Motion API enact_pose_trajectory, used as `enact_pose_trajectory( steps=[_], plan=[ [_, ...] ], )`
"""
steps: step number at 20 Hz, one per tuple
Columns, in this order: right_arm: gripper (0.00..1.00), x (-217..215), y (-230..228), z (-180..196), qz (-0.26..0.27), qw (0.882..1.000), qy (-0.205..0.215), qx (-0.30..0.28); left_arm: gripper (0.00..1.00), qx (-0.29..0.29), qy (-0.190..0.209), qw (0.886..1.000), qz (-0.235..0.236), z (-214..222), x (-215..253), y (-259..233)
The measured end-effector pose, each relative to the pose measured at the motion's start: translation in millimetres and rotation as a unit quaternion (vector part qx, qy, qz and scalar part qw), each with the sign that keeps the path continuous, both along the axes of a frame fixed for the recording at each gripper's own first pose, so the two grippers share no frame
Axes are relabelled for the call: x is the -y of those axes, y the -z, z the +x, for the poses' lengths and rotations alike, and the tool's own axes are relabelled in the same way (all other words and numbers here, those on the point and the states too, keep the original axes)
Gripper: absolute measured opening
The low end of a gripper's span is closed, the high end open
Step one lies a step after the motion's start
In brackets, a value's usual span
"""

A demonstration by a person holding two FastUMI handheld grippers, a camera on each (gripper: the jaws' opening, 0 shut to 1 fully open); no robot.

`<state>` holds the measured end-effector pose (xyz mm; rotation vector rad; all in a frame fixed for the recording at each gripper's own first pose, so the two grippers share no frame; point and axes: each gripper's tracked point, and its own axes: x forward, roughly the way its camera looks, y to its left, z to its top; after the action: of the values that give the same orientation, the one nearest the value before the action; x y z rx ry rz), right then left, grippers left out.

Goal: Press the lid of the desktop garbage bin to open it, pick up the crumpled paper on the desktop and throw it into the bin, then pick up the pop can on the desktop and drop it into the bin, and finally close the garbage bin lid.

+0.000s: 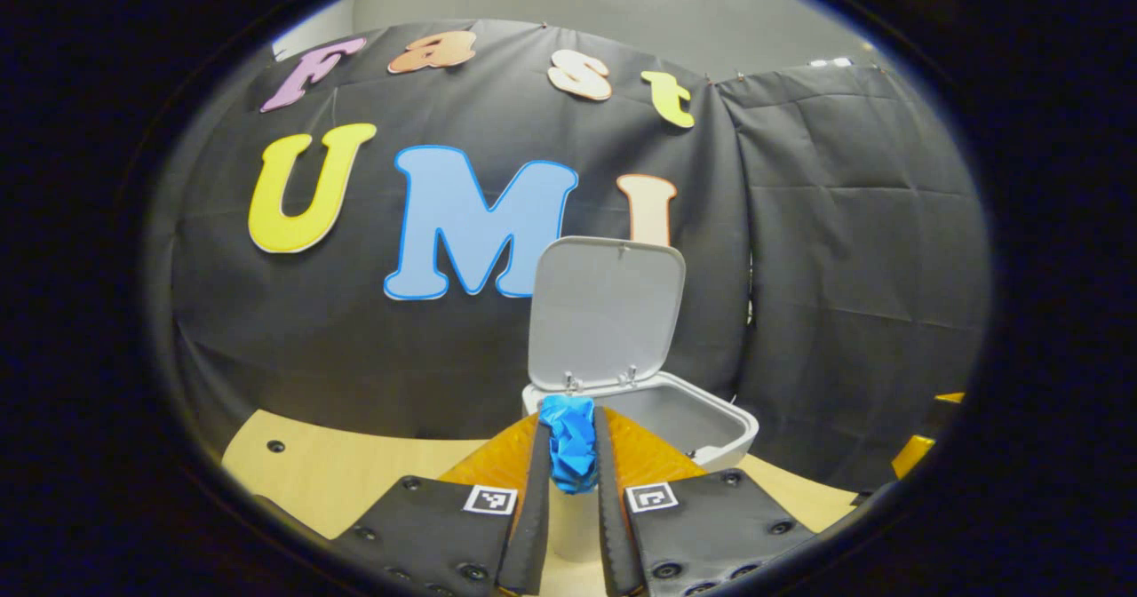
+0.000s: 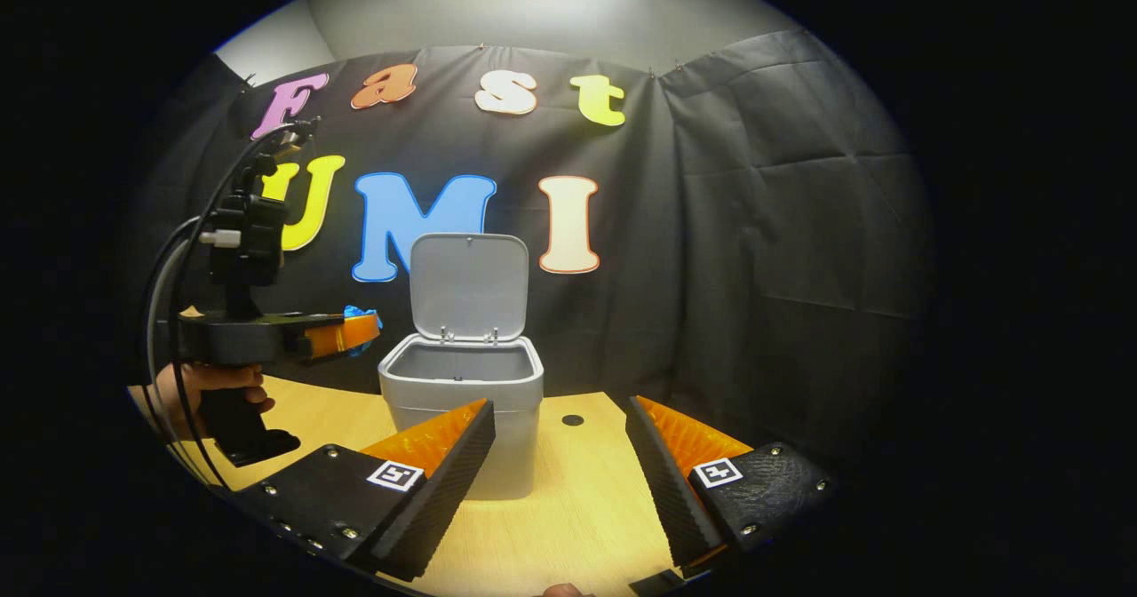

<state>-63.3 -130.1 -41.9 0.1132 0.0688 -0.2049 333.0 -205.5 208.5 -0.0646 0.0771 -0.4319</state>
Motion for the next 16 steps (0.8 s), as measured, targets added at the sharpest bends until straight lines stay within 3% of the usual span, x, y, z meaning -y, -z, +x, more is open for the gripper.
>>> enact_pose_trajectory(
  steps=[4,5,8,10,11,16],
  plan=[
    [0.95,12.4,2.3,-9.7,-0.001,1.000,0.017,-0.004,0.32,0.002,0.020,1.000,0.020,21.2,28.0,14.1],
    [1.00,14.9,2.7,-11.0,-0.001,1.000,0.020,-0.005,0.32,-0.002,0.023,0.999,0.023,26.2,33.8,18.8],
    [0.95,20.1,6.6,-13.2,0.002,1.000,0.028,-0.009,0.32,-0.017,0.027,0.999,0.034,39.8,42.6,32.7],
    [1.00,21.3,9.6,-13.5,0.004,0.999,0.032,-0.013,0.32,-0.021,0.029,0.998,0.041,47.1,47.4,38.0],
    [0.95,21.2,9.9,-12.7,0.005,0.999,0.033,-0.014,0.33,-0.021,0.030,0.998,0.044,49.4,49.7,39.1],
    [1.00,18.7,9.8,-8.0,0.008,0.999,0.031,-0.018,0.41,-0.031,0.036,0.997,0.061,58.7,58.2,54.6]
  ],
)
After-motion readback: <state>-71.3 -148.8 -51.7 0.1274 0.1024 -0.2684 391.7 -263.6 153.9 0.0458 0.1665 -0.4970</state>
